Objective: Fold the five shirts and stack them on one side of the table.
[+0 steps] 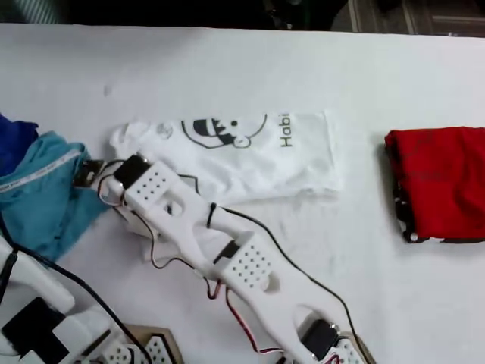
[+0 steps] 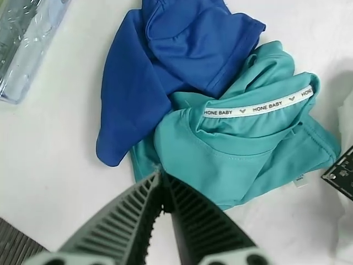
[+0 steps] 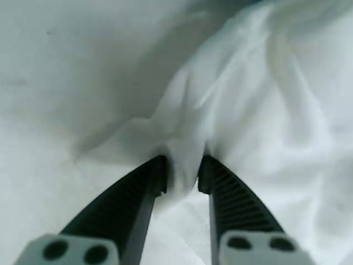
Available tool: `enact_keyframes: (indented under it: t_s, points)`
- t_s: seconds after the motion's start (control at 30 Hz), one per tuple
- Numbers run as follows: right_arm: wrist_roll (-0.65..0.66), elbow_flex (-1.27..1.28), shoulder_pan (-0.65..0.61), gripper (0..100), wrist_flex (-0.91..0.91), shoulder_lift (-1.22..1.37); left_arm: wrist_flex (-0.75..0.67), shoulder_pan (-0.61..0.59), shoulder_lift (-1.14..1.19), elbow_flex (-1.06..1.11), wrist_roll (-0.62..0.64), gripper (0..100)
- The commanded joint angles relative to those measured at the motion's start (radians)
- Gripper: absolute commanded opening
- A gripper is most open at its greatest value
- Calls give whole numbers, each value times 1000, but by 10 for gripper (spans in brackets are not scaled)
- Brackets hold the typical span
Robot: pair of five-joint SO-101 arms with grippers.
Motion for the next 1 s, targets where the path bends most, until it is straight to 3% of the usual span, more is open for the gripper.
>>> enact_keyframes:
  t_s: [0.0, 0.5, 0.6, 0.73, 0.97]
  points:
    - [11, -5, 10, 89, 7, -65, 5, 33, -33, -5, 9, 30]
    - [12, -2, 15, 35, 15, -196, 5, 61, -33, -6, 9, 29]
    - [12, 37, 12, 49, 15, -196, 5, 61, -33, -6, 9, 29]
    - [6, 114, 10, 143, 15, -194, 5, 61, -33, -6, 9, 29]
    - [5, 124, 10, 115, 13, -231, 5, 62, -33, -6, 9, 29]
